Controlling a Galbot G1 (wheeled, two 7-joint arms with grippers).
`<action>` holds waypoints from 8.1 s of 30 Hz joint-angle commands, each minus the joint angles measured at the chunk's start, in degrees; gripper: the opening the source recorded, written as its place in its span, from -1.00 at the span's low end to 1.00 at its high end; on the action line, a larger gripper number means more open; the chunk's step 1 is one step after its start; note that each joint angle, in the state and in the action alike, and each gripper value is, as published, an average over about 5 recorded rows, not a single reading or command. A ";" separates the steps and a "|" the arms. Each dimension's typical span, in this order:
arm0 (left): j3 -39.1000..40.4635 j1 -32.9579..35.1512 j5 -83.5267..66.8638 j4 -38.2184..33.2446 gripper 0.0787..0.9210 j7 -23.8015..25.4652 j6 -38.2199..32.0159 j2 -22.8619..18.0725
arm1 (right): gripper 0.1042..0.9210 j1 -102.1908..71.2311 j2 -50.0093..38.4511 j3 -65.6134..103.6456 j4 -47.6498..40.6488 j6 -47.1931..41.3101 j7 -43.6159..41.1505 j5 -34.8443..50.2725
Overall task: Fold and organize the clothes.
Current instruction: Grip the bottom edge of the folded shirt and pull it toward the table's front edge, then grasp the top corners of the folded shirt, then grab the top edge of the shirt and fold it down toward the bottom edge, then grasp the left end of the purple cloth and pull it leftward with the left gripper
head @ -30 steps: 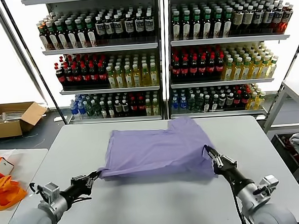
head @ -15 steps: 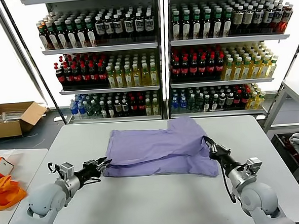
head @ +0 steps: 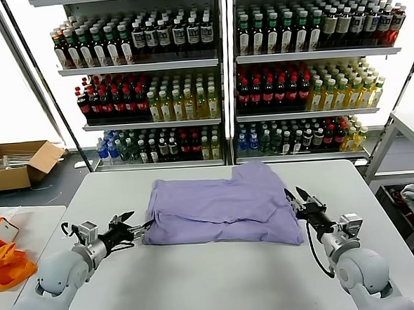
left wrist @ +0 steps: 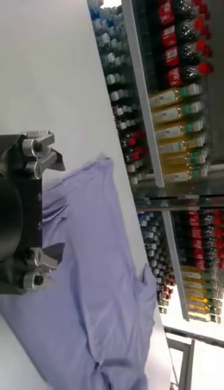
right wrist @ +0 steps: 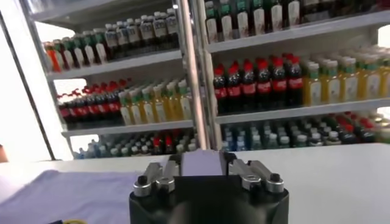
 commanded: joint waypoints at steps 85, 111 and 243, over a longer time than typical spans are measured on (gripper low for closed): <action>-31.99 40.11 -5.08 -25.46 0.38 -3.60 5.71 -6.02 | 0.03 -26.00 -6.69 11.04 18.17 1.30 -3.26 5.27; 1.15 -6.88 -12.52 12.11 0.77 -0.95 3.65 4.58 | 0.76 33.90 -4.09 -18.90 -31.93 -6.68 -24.09 3.18; -18.07 34.75 -5.10 -27.47 0.34 -21.17 -8.35 -8.51 | 0.33 -14.03 0.50 16.61 4.71 22.89 -5.93 2.32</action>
